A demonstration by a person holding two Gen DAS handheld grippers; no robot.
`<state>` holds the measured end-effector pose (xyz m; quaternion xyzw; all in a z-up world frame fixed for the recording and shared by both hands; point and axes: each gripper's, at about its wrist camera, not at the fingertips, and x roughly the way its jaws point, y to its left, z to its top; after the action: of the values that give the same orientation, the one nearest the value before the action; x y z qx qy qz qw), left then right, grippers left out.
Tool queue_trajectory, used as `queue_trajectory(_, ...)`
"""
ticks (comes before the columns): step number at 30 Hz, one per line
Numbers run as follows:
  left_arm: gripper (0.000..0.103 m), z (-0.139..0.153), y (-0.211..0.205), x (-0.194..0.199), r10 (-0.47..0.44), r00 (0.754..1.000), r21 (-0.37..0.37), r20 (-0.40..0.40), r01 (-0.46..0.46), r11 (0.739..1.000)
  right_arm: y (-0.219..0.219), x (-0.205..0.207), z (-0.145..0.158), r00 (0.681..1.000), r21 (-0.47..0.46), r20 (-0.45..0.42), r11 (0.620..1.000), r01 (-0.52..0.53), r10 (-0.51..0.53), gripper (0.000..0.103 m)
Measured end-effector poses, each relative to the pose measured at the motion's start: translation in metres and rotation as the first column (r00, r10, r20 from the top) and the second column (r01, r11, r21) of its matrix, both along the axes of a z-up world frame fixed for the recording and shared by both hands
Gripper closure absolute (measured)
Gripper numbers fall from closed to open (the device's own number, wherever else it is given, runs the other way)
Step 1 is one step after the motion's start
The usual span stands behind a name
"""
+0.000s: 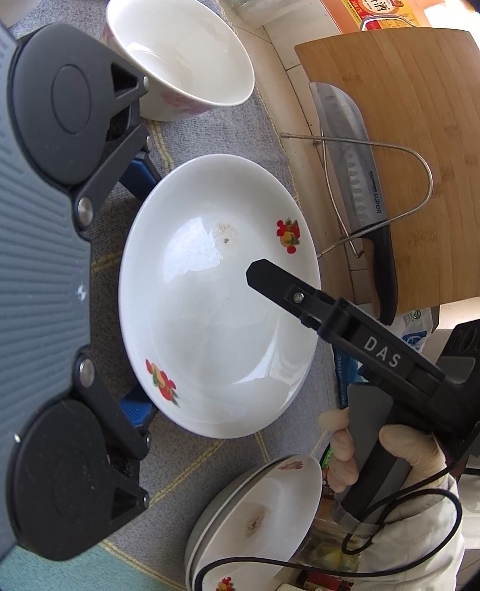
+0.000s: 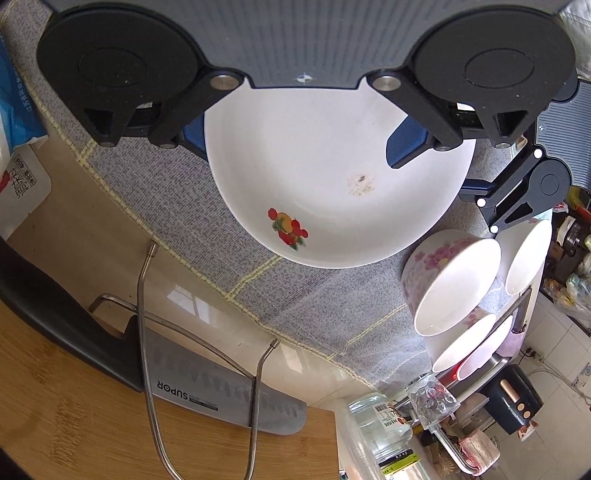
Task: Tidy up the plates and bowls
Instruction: 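Grip the plate rim with the right tool while the left tool grips the opposite rim, then lift the plate with both tools and carry it toward the plate stack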
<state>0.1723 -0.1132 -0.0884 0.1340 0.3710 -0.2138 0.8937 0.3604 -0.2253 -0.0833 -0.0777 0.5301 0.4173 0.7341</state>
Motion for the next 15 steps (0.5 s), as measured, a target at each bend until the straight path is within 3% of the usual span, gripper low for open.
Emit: queue_trajectory(15,0.002,0.0033,-0.0009,-0.0045,-0.031,0.999,0.013,-0.009,0.031,0.999,-0.0056,-0.0051,0.0053,0.998,0.024,-0.033,0.998,0.058,-0.057,0.005)
